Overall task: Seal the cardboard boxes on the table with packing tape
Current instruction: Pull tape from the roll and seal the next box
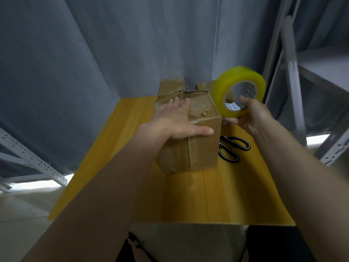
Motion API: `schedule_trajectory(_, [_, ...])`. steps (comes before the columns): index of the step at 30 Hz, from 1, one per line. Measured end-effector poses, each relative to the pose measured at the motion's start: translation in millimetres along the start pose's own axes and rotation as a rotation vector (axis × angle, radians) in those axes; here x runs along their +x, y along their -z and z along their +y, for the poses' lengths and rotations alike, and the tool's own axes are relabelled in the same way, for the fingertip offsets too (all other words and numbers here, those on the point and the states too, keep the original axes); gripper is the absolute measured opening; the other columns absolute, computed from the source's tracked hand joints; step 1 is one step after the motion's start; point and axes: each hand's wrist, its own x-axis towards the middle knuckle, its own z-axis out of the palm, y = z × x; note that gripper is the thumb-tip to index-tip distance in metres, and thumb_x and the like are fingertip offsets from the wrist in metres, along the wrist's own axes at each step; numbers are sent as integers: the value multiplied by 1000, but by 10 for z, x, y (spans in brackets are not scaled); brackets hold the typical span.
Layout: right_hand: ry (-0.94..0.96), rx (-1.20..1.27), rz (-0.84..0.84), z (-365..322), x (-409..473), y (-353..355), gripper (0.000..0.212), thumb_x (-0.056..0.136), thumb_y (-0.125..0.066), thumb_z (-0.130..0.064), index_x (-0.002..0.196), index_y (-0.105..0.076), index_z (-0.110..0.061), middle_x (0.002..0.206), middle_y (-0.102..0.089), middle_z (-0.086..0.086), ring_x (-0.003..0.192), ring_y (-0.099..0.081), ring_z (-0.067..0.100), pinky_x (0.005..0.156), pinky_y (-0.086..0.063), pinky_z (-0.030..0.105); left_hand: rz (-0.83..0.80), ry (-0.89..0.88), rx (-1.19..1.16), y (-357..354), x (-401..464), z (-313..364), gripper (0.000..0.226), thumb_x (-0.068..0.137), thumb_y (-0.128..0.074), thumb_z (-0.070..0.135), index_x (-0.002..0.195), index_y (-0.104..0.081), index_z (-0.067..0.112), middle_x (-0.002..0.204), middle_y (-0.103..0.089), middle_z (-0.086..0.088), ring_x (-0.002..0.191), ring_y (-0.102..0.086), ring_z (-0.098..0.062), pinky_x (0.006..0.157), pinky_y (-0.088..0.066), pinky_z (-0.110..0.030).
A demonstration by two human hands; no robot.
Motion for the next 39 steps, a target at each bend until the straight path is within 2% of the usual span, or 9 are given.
schedule_trajectory(7, [-41,103,8,177,31,-19,36,94,-56,-7,129,-48,-8,115,-63,21,94,-68,35,71,-59,52,-60,23,0,77,-8,93,112,61,-50,91,149,5,49,162,4,-10,149,0,-34,117,-10,-51])
schedule_trajectory(12, [-18,88,36,173,85,22,35,93,-57,-5,127,-47,-6,119,-61,21,99,-66,36,77,-57,55,29,-70,12,59,56,384,119,66,-57,83,155,-8,21,163,0,-7,149,-3,-28,119,-14,-49])
schedule_trajectory(14, [-24,91,39,168,90,37,34,93,-57,-5,125,-47,-7,121,-60,22,102,-65,37,81,-56,56,73,-109,1,20,50,395,116,70,-56,81,155,-5,21,163,2,-3,150,-1,-24,118,-11,-46])
schedule_trajectory(21, [-17,53,96,175,112,-60,38,90,-62,-5,125,-47,-9,112,-62,20,91,-67,36,72,-58,56,-41,115,62,92,28,149,112,52,-46,97,143,8,60,162,0,-13,145,-5,-47,112,-3,-69])
schedule_trajectory(26, [-77,125,45,222,97,-36,37,92,-60,-6,128,-49,-7,117,-61,21,96,-66,38,71,-58,55,-83,95,88,117,16,177,111,58,-43,95,146,11,54,161,2,-18,146,-3,-45,113,-5,-65])
schedule_trajectory(30, [-101,123,24,225,63,-47,39,93,-58,-6,130,-48,-6,120,-60,22,99,-65,39,68,-59,53,-92,-31,-31,251,56,289,127,55,-60,88,153,-8,27,162,-10,-6,148,-12,-31,116,-20,-51])
schedule_trajectory(32, [-112,129,10,206,50,-27,39,94,-57,-6,131,-48,-6,119,-60,23,96,-65,39,64,-59,51,-92,-67,-66,279,112,357,129,57,-66,82,154,-7,21,162,-8,-4,148,-10,-27,116,-19,-46])
schedule_trajectory(35, [-142,134,-32,162,47,24,38,95,-57,-8,131,-48,-6,119,-61,23,95,-66,38,66,-60,52,-100,-88,-87,245,202,354,129,62,-65,79,155,6,23,163,5,-2,149,5,-25,119,-7,-46])
schedule_trajectory(39, [-169,128,-84,192,32,19,37,96,-55,-9,132,-48,-6,121,-62,22,90,-67,35,60,-60,47,-72,-56,-163,185,248,263,127,58,-67,79,155,-2,28,161,-3,0,148,-1,-27,117,-14,-48])
